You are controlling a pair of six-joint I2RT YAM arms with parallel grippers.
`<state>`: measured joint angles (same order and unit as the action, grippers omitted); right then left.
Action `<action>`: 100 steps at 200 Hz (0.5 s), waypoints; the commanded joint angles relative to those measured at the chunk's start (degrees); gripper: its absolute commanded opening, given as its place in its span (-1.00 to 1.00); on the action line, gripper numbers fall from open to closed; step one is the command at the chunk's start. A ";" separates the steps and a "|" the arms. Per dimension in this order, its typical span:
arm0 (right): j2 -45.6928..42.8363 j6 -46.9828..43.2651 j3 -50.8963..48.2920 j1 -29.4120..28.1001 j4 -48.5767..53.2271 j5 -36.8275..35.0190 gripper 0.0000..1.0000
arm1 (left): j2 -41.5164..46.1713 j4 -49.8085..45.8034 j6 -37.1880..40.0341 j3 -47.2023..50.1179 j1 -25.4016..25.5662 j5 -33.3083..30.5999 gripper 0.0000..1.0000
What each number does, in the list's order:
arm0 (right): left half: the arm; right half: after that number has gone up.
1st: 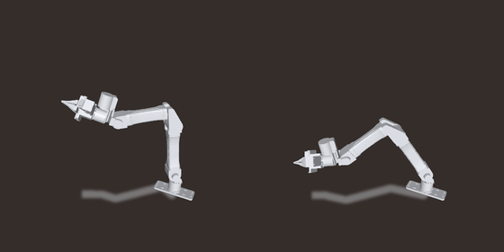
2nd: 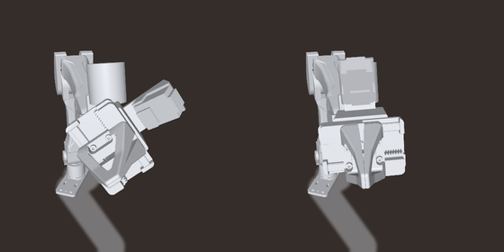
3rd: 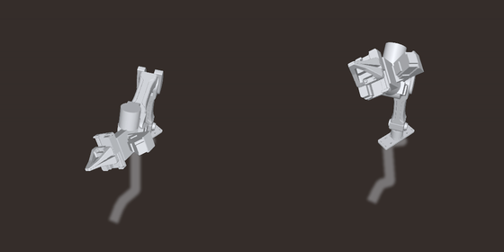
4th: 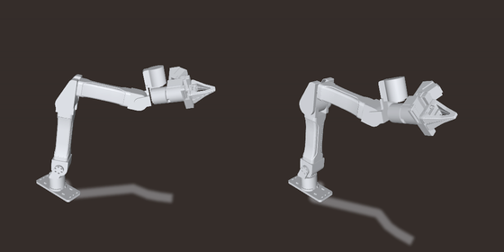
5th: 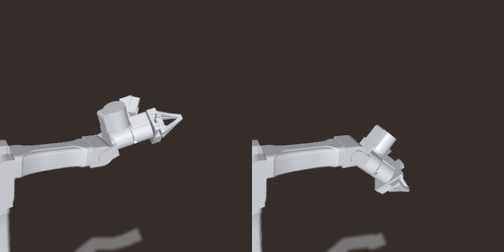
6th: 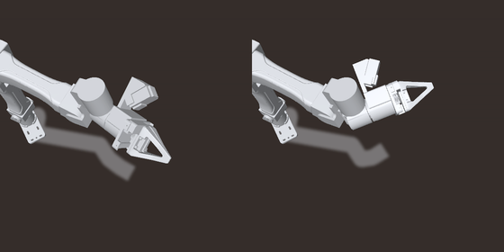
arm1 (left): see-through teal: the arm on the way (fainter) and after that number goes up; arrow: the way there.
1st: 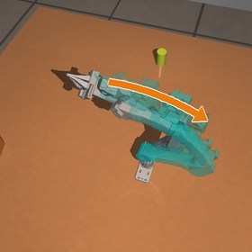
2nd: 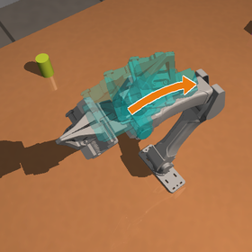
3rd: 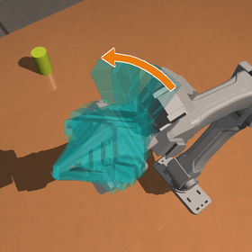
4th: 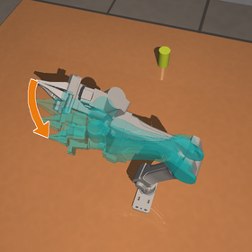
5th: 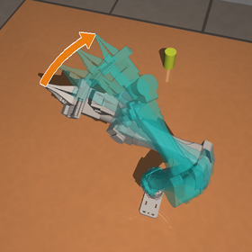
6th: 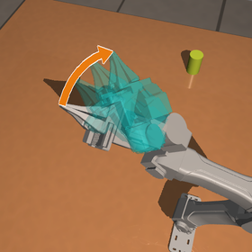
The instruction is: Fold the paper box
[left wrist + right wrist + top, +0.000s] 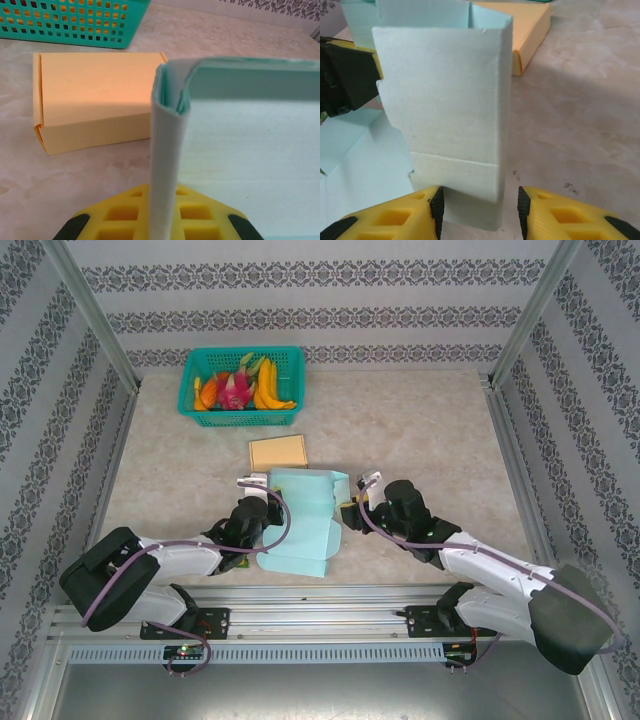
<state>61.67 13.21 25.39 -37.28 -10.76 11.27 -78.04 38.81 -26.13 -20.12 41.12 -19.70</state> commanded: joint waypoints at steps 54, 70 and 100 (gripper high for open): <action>1.10 -1.35 1.83 -3.05 -3.46 2.27 -0.16 | -0.61 0.84 -0.75 -0.43 -0.52 -1.98 -1.00; 1.73 -1.52 2.38 -3.67 -3.42 1.75 -0.16 | -1.58 1.03 -1.07 -0.92 -0.52 -2.37 -1.00; 2.50 -0.72 2.65 -4.47 -4.54 0.12 -0.16 | -3.11 1.08 -1.03 -1.82 -0.52 -2.70 -1.00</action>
<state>63.61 13.04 26.24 -40.69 -12.73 12.58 -79.90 38.98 -26.22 -20.16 41.12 -20.88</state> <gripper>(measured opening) 0.422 0.103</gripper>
